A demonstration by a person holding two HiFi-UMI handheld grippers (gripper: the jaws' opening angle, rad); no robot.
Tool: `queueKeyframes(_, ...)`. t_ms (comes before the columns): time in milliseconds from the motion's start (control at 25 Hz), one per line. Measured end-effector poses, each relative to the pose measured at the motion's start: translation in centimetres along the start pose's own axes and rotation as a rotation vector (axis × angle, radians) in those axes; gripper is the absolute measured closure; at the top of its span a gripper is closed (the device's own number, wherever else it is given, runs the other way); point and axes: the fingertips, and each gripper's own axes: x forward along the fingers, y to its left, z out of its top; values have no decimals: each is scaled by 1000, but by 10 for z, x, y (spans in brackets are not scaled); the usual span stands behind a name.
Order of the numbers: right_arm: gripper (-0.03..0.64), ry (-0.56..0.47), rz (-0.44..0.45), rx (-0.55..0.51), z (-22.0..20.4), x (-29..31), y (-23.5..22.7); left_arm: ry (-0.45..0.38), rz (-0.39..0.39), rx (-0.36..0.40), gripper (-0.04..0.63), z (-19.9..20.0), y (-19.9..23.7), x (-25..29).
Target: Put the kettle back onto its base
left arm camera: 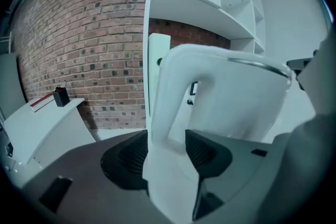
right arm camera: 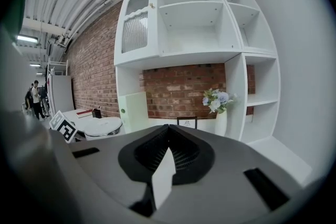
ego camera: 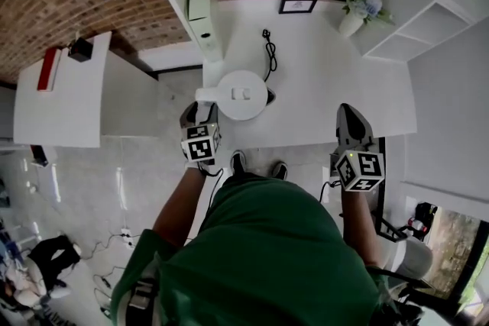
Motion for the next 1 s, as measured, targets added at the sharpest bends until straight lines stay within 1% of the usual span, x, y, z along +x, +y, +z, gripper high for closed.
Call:
queueKeyframes(80, 595, -8, 21, 5, 2, 5, 0, -17, -7, 5, 379, 0, -5, -16)
queueKeyframes(160, 595, -20, 40, 9, 5, 10, 1, -52, -26, 14, 380, 8, -6, -33)
queueKeyframes(200, 595, -28, 50, 10, 9, 13, 2, -63, -46, 21, 380, 12, -7, -42)
queueKeyframes(320, 595, -60, 86, 11, 22, 22, 7, -58, -149, 54, 380, 28, -9, -67)
queueKeyframes(360, 595, -72, 99, 9, 28, 25, 9, -67, -169, 55, 380, 37, -6, -77)
queueKeyframes(400, 595, -84, 111, 7, 34, 28, 11, -93, -171, 45, 381, 49, 0, -88)
queueKeyframes(440, 595, -96, 123, 6, 39, 31, 13, -136, -157, 23, 383, 65, 9, -101)
queueKeyframes(520, 595, -123, 148, 8, 51, 37, 18, -258, -97, -30, 408, 102, 29, -129)
queueKeyframes(600, 595, -151, 173, 11, 62, 42, 23, -395, -28, -68, 460, 140, 44, -158)
queueKeyframes(680, 595, -180, 202, 11, 75, 46, 29, -516, 15, -83, 513, 174, 50, -184)
queueKeyframes(760, 595, -209, 231, 6, 90, 48, 36, -610, 43, -58, 527, 205, 48, -204)
queueKeyframes(840, 595, -243, 253, -1, 105, 49, 42, -680, 66, -9, 529, 228, 41, -217)
queueKeyframes(920, 595, -277, 271, -6, 120, 46, 48, -733, 74, 21, 529, 244, 34, -227)
queueKeyframes(1000, 595, -307, 288, -15, 133, 42, 55, -762, 70, 26, 529, 251, 29, -233)
